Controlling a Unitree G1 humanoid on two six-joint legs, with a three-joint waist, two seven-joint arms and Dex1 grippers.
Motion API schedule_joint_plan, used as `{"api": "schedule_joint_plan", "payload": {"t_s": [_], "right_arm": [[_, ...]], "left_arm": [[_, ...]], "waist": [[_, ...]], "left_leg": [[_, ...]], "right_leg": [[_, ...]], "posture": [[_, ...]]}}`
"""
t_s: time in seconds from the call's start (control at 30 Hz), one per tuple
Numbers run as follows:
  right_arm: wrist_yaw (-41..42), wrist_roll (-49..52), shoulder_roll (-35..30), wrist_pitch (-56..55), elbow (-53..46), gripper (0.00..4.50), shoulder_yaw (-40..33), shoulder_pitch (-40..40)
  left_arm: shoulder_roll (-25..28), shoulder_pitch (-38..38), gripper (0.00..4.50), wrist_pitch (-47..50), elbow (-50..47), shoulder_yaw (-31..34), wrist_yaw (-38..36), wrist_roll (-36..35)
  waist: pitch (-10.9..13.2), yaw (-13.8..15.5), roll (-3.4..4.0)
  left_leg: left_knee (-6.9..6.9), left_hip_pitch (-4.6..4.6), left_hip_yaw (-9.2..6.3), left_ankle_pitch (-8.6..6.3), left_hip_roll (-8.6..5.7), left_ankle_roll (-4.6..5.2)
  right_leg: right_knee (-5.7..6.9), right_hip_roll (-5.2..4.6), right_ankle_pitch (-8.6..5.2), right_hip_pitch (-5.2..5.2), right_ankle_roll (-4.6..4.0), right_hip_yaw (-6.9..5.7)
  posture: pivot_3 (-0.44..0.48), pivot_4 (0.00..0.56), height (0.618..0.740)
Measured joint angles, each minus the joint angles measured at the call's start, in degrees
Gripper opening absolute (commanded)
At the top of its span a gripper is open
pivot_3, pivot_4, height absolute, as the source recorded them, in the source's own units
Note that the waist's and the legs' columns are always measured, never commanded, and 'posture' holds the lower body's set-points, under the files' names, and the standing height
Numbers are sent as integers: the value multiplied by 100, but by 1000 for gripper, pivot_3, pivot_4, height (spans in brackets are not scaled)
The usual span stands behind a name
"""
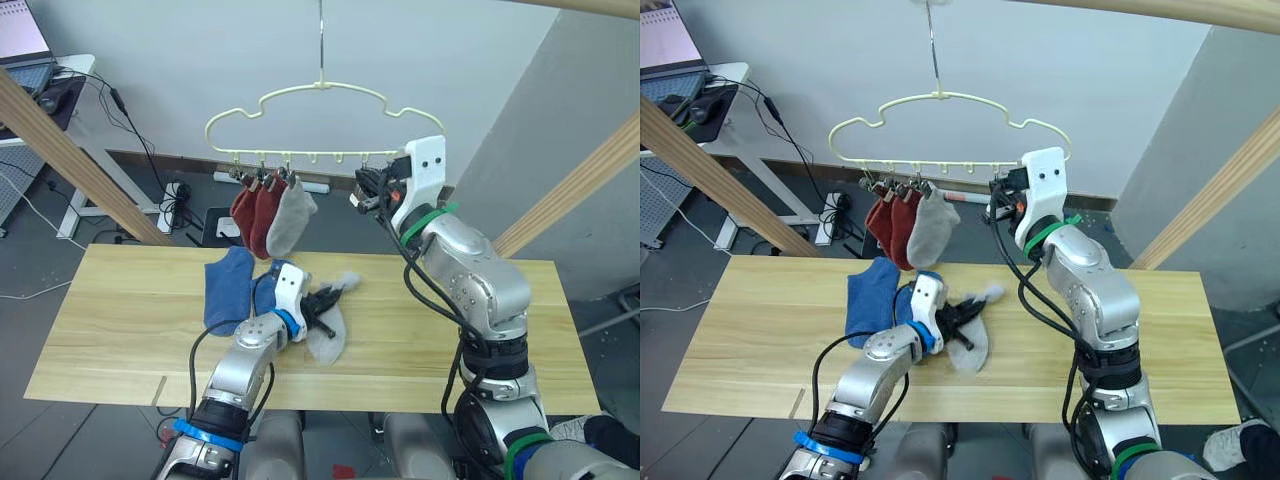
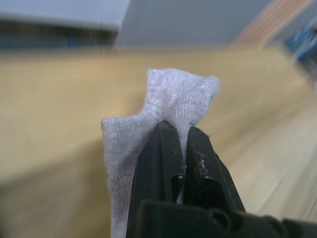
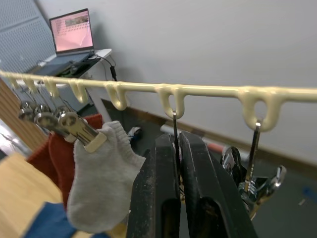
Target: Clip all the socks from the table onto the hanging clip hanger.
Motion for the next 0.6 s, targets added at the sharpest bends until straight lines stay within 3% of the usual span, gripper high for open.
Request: {"api": "schedule_joint_plan", "payload": {"t_s": [0.23, 0.6], "right_arm": [[-797, 846, 608, 1496, -109, 0, -1317, -560], [-1302, 1502, 632, 2052, -27, 0, -1897, -797]], "left_arm": [[-146, 57, 14, -650, -948, 214, 436, 32], [-299, -51, 14, -832, -949, 186, 642, 60]], "waist": [[-5, 25, 1], [-12, 27, 0]], "left_leg": [[-2, -2, -1, 0, -5, 1], [-1, -2, -3, 1, -7, 3]], "right_leg": [[-9, -3, 7, 2, -11, -4], [-12, -2, -1, 7, 2, -6]], "posture": [[35, 296, 740], [34, 300, 740]]}}
